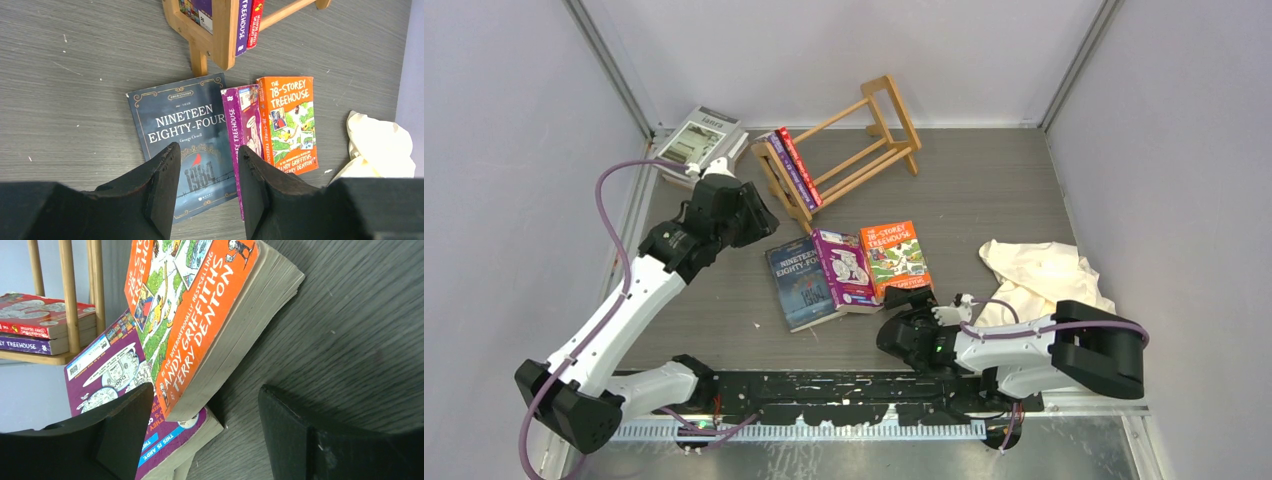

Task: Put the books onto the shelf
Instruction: Pick up the book from the center of the board.

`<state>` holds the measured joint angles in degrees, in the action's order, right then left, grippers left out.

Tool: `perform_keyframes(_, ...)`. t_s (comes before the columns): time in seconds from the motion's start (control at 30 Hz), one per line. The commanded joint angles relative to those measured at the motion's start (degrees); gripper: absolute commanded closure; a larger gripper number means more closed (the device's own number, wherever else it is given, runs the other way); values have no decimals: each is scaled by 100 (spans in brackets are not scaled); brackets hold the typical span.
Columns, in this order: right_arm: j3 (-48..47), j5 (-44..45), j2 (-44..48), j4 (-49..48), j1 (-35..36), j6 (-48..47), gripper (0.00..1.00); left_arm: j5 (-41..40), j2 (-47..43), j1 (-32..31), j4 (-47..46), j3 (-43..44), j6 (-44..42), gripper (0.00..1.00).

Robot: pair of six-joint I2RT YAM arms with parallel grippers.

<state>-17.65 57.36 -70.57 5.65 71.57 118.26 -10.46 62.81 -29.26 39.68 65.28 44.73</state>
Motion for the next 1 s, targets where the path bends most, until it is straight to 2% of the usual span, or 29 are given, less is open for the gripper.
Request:
perform_keyframes(0.0, 102, 369, -263, -410, 39, 1455, 18, -12, 41, -29, -276, 82, -96, 53)
perform_keyframes(0.3, 274, 336, -956, -1335, -68, 1814, 18, -44, 187, -28, -321, 125, -147, 53)
perform_keyframes(0.57, 357, 52, -1176, -2007, -602, 1425, 21, -87, 273, -28, -327, 186, -175, 53)
perform_keyframes(0.8, 486, -319, -1368, -2549, -1049, 1136, 34, -97, 309, -25, -355, 205, -128, 53)
perform_keyframes(0.87, 548, -379, -1478, -2757, -1083, 1128, 41, -97, 309, -25, -354, 211, -107, 53)
perform_keyframes(0.97, 615, -445, -1512, -2926, -1092, 1087, 56, -97, 273, -26, -330, 234, -81, 53)
